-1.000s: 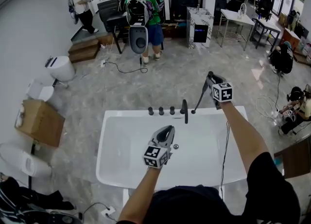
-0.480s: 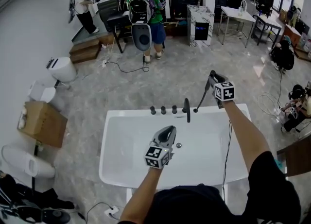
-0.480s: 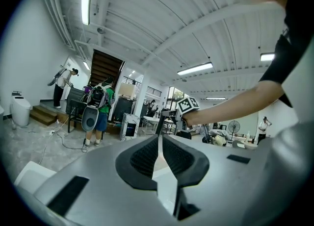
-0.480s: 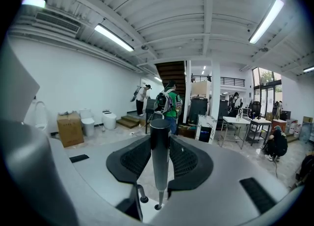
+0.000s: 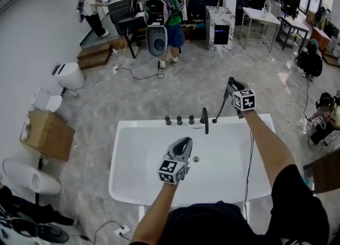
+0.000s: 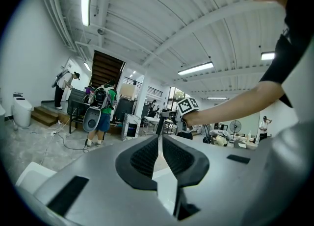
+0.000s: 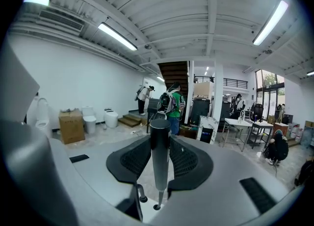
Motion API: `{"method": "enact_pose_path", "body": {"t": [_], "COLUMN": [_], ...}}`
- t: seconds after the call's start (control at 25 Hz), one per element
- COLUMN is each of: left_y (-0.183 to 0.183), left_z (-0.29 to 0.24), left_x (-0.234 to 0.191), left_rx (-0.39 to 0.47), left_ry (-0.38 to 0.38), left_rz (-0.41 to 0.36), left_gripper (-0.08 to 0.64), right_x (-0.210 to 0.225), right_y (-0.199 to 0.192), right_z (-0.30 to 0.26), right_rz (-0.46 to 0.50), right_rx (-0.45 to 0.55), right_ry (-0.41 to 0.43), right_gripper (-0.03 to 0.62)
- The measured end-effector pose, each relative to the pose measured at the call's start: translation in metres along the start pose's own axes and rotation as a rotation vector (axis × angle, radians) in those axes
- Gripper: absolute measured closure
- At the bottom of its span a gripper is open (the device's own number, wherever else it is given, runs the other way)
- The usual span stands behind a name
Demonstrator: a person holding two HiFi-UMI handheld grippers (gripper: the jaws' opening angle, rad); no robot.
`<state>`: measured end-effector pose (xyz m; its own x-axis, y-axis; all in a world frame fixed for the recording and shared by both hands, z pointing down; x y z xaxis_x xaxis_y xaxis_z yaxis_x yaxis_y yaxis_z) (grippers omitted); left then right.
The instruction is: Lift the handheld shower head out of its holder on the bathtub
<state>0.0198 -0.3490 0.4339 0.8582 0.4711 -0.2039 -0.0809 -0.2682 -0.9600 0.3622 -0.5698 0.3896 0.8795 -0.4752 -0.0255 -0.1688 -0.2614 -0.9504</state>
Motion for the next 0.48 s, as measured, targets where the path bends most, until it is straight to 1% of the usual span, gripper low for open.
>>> {"method": "enact_pose_path", "body": {"t": [0.32,0.48], "left_y": [0.0025,-0.0037], "left_z": [0.0069,0.0068], "left_x": [-0.0003,-0.0017], "left_rx": [-0.008,-0.026], "left_ry": [0.016,0.048], "left_rz": [0.005,0.001], "left_gripper": [0.532,0.532], "right_x": [0.0001,0.0003], "right_y": [0.0021,-0.0019], "right_z": [-0.0046,-0.0079], "right_rz": [-0.002,0.005], "right_rx": [-0.016,-0.018], "right_ry": [0.006,0.02], "right_gripper": [0.48,0.48]}}
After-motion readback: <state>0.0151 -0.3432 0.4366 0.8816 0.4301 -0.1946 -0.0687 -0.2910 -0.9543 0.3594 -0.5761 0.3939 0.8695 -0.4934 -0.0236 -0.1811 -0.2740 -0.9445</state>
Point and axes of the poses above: the fingertips, and each gripper's own axes: z backward along the fingers, x to its right, y out of its top, the point moved 9 cm from there along z, backward along the fingers, and after that the axes turned 13 degrees about y, right-handed, at the moved point
